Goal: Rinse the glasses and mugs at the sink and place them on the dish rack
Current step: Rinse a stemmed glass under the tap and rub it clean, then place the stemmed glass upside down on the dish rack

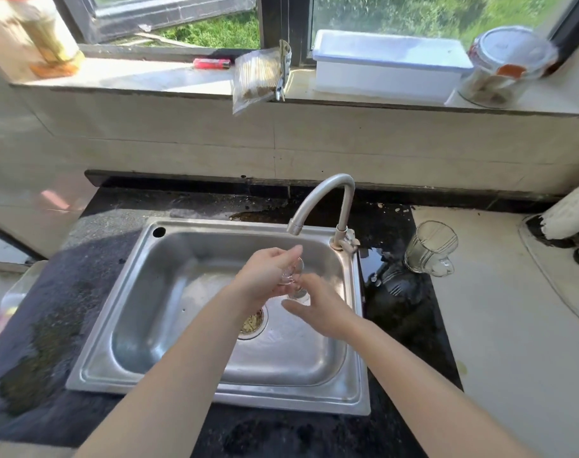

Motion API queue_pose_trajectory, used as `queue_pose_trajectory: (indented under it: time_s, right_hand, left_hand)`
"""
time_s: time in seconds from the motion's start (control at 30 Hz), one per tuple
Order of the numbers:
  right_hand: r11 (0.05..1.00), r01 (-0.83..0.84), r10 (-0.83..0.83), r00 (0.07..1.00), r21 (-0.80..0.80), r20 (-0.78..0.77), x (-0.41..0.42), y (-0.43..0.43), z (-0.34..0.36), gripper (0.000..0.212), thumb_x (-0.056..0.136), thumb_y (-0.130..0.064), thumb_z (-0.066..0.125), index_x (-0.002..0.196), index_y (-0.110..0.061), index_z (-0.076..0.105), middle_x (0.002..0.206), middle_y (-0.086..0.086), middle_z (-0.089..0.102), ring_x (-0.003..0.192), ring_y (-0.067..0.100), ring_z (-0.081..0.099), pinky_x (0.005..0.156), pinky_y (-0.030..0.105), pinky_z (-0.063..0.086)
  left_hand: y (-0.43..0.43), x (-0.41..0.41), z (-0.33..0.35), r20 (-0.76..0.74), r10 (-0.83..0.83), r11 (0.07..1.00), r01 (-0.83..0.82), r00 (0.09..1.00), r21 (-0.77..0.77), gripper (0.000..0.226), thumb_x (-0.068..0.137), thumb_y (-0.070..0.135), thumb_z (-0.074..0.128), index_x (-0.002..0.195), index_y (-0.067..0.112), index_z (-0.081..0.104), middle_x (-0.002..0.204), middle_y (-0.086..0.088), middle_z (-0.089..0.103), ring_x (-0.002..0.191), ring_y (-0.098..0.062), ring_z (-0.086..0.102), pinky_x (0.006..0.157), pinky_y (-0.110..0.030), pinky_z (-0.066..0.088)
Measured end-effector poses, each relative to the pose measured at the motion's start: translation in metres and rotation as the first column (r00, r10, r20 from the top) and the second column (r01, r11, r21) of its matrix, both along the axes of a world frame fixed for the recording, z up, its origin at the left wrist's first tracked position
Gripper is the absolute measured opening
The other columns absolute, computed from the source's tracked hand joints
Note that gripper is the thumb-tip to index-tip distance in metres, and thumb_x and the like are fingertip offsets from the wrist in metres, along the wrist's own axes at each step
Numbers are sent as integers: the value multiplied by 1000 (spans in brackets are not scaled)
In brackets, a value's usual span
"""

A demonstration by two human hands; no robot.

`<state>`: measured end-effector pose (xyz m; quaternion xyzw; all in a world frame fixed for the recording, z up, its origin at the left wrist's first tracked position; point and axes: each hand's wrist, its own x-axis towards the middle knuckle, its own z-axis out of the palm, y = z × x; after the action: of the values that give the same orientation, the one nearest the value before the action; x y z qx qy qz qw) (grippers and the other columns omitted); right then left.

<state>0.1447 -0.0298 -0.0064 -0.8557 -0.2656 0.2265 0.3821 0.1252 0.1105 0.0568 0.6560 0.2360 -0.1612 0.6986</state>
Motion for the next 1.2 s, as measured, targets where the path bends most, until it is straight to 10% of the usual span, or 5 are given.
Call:
queue_pose_trajectory:
  time_s: [0.43, 0.7, 0.77, 0.87, 1.2]
  right_hand:
    - [991, 74, -61, 992, -112, 114, -13, -3, 17, 36, 97, -47, 34, 102, -25, 62, 98, 1, 67, 89, 22, 64, 78, 50, 52]
    - [935, 331, -254, 876, 128, -411, -22, -6, 23, 25, 101, -34, 44, 106, -20, 65, 92, -11, 64, 91, 6, 60, 77, 19, 49]
    - [917, 396, -365, 884, 52, -294, -33, -8, 10, 24, 99, -30, 47, 100, -14, 66, 80, -9, 59, 78, 7, 55, 66, 11, 40]
    - [867, 498, -475, 835, 13, -276, -50, -11, -4, 26, 97, -33, 50, 106, -15, 67, 90, -3, 61, 87, 15, 57, 78, 26, 42]
    - [690, 722, -716, 673, -42, -186, -112, -60, 34, 38, 100, -38, 37, 105, -14, 66, 98, 14, 67, 90, 23, 61, 86, 38, 48]
  left_hand:
    - [-9, -19, 16, 162, -121, 915, 47, 979, 400, 24, 80, 37, 75, 85, 14, 76, 76, 2, 73, 69, -11, 65, 70, -28, 54]
    - [21, -36, 9, 114, 31, 975, -55, 993, 217, 27, 96, 29, 52, 118, 22, 66, 119, 1, 67, 111, -18, 59, 91, -33, 48]
    - [29, -46, -12, -94, -218, 760, 229, 971, 609, 38, 90, 23, 55, 127, 22, 62, 129, -1, 62, 115, -21, 57, 90, -29, 45]
    - [34, -54, -33, -277, -327, 618, 426, 903, 660, 49, 84, 28, 55, 133, 23, 56, 139, -4, 54, 122, -28, 52, 98, -30, 40]
    - [-29, -64, -16, -48, -635, 482, 443, 771, 756, 36, 87, 14, 49, 118, 16, 66, 122, -3, 66, 105, -28, 63, 85, -31, 49]
